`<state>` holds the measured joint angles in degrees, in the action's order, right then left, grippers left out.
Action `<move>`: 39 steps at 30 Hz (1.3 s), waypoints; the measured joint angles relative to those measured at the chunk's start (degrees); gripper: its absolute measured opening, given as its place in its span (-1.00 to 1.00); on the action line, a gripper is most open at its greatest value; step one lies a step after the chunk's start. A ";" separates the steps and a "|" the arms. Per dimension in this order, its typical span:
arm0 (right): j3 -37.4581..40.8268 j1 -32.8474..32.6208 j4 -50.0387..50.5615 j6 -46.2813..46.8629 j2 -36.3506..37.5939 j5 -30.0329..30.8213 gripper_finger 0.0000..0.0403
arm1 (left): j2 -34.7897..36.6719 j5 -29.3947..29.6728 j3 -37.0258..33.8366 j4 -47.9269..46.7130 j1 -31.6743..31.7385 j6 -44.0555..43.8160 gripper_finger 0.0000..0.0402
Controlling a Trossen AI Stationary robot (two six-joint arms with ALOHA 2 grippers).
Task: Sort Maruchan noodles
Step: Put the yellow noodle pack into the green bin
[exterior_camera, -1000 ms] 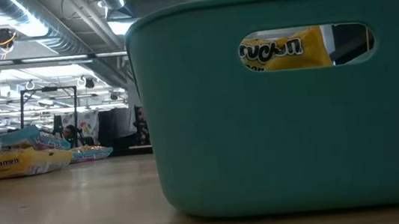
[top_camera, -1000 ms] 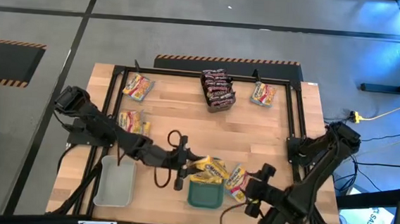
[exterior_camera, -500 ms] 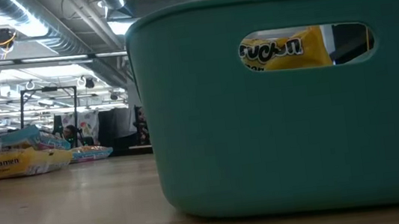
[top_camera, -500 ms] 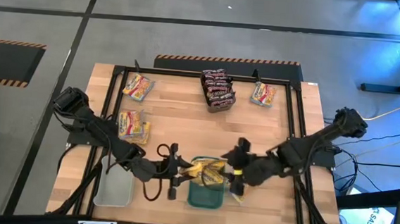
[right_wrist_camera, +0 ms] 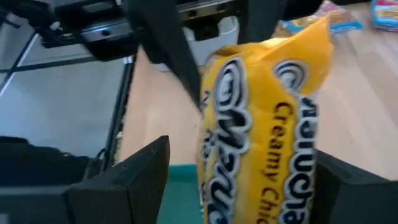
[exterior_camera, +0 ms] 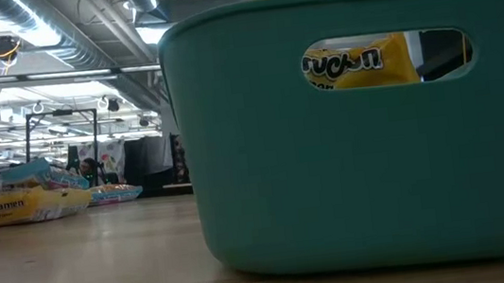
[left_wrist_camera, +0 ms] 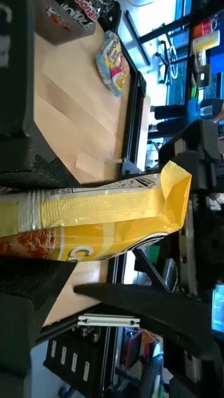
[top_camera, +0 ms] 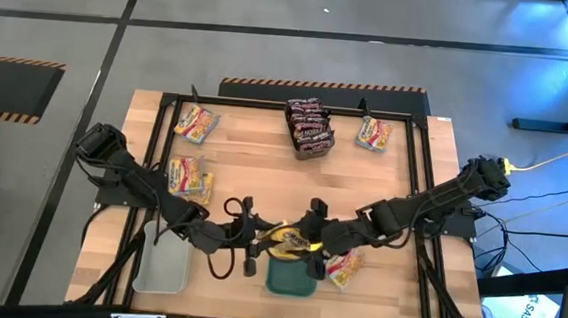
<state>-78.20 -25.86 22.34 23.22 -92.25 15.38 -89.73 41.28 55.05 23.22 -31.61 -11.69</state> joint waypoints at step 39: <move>-3.37 -2.41 0.06 -0.47 -2.86 -8.34 -0.57 | 13.85 -7.65 0.09 -42.33 -8.83 -23.90 -0.03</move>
<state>-81.57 -28.27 22.41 22.75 -95.10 7.04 -75.87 33.63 55.13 -19.11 -40.45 -35.59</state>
